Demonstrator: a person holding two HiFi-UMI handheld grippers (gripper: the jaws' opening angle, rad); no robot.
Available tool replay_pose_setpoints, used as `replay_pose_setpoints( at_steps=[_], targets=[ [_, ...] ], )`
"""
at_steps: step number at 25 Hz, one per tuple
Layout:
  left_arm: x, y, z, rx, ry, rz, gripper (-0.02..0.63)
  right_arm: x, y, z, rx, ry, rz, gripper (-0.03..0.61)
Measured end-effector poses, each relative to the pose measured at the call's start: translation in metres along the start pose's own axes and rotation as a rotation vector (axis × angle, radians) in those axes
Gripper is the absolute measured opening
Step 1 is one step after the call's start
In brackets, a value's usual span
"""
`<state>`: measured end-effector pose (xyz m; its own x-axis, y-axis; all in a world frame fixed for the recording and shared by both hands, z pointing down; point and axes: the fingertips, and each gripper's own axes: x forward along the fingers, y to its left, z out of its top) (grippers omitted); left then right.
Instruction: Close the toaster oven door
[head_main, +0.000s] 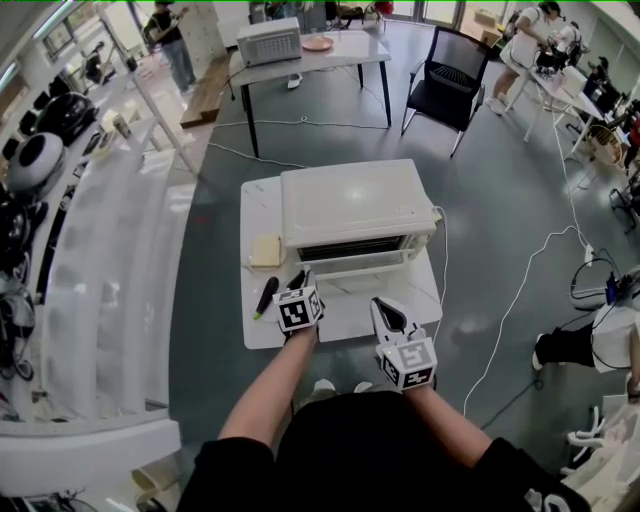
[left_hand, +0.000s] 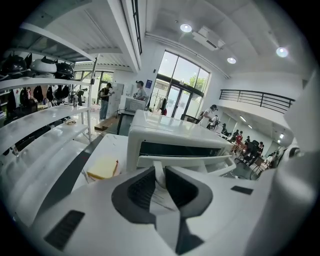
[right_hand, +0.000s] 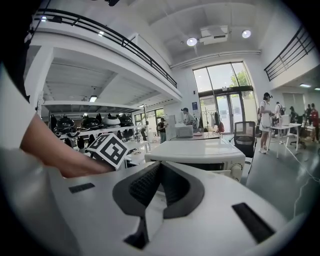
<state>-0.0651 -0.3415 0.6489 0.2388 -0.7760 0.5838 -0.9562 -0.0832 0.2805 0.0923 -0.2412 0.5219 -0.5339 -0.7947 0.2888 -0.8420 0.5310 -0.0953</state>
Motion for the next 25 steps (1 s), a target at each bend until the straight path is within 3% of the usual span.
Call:
replay_pose_setpoints(
  at_steps=[25],
  targets=[
    [0.011, 0.002, 0.025, 0.032, -0.048, -0.001, 0.075, 0.007, -0.011, -0.007, 0.001, 0.031, -0.047, 0.021]
  ],
)
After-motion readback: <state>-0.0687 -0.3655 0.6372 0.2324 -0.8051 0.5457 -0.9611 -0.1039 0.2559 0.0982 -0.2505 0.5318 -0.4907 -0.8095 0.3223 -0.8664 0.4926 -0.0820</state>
